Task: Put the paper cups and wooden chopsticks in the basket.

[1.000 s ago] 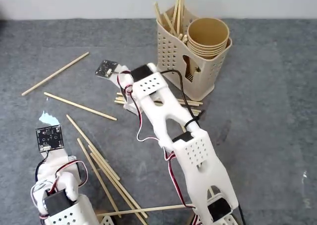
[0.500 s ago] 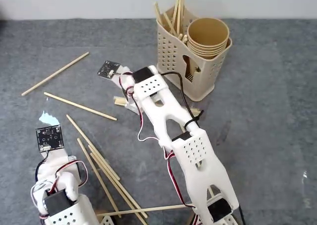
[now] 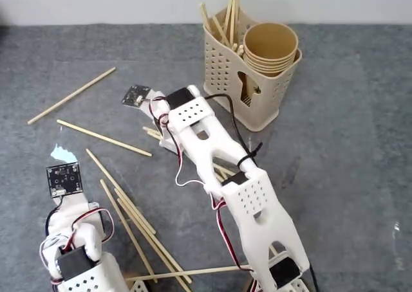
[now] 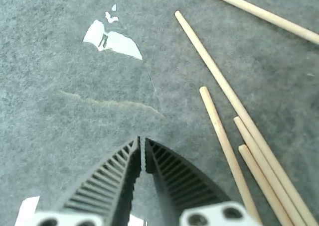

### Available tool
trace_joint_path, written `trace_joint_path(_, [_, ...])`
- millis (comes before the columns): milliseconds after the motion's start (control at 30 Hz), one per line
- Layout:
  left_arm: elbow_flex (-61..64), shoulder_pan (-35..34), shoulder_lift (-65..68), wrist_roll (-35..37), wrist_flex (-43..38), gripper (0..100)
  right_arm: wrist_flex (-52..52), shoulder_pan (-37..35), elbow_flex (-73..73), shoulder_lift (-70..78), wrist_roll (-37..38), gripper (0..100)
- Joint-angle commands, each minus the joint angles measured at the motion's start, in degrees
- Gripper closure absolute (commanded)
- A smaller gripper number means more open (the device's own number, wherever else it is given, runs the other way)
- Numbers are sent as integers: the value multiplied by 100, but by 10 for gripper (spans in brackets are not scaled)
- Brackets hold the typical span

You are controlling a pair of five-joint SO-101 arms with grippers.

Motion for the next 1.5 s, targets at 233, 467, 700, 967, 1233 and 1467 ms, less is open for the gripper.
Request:
trace_joint_path(233, [-48, 26, -97, -18, 18, 986, 40, -338, -9, -743, 0, 987])
trace_joint_path(467, [-48, 26, -97, -18, 18, 986, 48, -462, -44, 110, -255, 883])
trace_joint_path(700, [-48, 26, -97, -18, 18, 986, 752, -488, -343, 66, -466, 842])
trace_joint_path(967, [-48, 26, -97, -18, 18, 986, 1385, -382, -580, 136, -484, 845])
trace_joint_path(1233, [-48, 26, -97, -18, 18, 986, 971, -356, -598, 505, -475, 968])
trace_joint_path(1467, [-48, 26, -97, -18, 18, 986, 980, -382, -607, 681, -457, 974])
